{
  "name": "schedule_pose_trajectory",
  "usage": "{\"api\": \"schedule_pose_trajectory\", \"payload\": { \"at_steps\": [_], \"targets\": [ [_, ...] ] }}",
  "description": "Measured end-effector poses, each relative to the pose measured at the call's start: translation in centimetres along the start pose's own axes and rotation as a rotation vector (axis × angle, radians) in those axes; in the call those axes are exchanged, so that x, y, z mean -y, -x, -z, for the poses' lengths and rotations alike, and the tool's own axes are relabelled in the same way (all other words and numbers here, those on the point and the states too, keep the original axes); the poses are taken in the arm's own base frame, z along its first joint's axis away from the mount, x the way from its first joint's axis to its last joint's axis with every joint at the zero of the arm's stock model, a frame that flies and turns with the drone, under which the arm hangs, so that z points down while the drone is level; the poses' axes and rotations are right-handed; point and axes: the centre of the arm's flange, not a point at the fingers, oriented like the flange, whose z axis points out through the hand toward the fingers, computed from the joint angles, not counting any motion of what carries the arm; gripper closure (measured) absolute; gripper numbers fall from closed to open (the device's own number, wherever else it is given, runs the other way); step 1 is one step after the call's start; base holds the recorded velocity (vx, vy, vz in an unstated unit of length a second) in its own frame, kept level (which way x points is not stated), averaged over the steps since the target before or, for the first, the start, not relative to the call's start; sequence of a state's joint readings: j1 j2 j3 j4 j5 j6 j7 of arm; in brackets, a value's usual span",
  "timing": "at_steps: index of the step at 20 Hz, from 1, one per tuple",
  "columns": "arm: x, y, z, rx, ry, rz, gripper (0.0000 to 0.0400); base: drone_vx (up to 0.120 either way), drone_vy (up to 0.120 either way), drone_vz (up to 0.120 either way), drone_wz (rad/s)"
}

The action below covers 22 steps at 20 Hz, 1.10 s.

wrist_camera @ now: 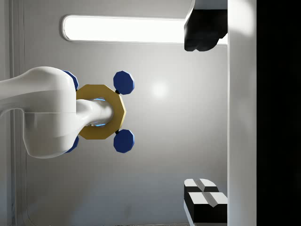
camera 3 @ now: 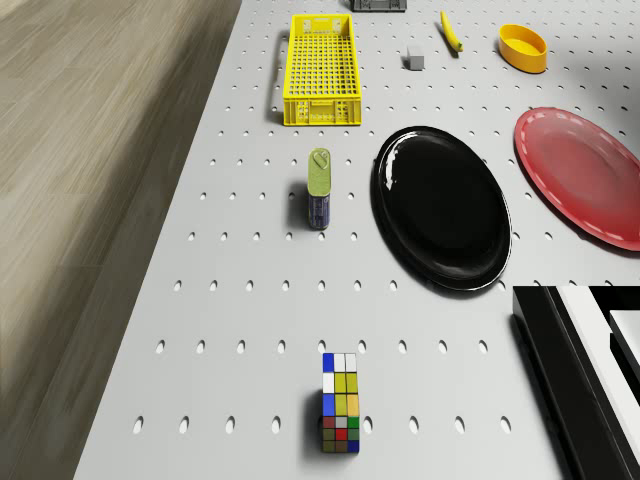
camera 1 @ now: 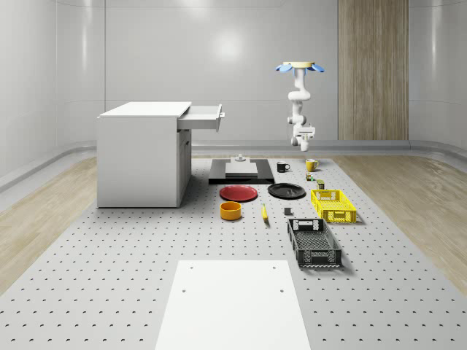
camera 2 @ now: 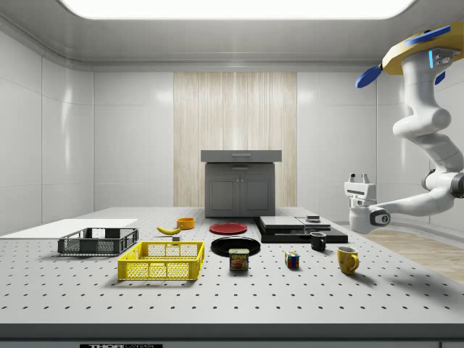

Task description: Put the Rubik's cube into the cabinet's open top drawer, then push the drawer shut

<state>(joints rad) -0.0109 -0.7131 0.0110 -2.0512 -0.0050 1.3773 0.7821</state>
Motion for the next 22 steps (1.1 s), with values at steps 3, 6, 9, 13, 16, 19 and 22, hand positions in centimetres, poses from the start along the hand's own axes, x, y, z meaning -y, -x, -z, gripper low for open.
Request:
{"api": "schedule_pose_trajectory", "payload": {
  "at_steps": [3, 6, 9, 13, 16, 19, 22],
  "targets": [
    [0.0, 0.1, 0.0, -0.007, 0.004, 0.000, 0.0000, 0.120, 0.120, 0.000, 0.000],
    [0.1, 0.2, 0.0, -0.018, 0.012, 0.000, 0.0000, 0.120, 0.067, 0.000, 0.000],
    [0.3, 0.4, 0.0, -0.036, 0.026, 0.001, 0.0000, 0.120, 0.000, 0.000, 0.000],
    [0.6, 0.8, 0.0, -0.076, 0.062, 0.001, 0.0000, 0.120, 0.000, 0.000, 0.000],
    [1.1, 1.3, -0.1, -0.129, 0.112, 0.002, 0.0000, 0.120, 0.000, 0.000, 0.000],
    [1.9, 2.1, -0.4, -0.214, 0.195, 0.004, 0.0000, 0.120, 0.000, 0.000, 0.000],
    [3.1, 3.4, -1.2, -0.352, 0.330, 0.007, 0.0000, 0.120, 0.000, -0.067, 0.000]
  ]
}}
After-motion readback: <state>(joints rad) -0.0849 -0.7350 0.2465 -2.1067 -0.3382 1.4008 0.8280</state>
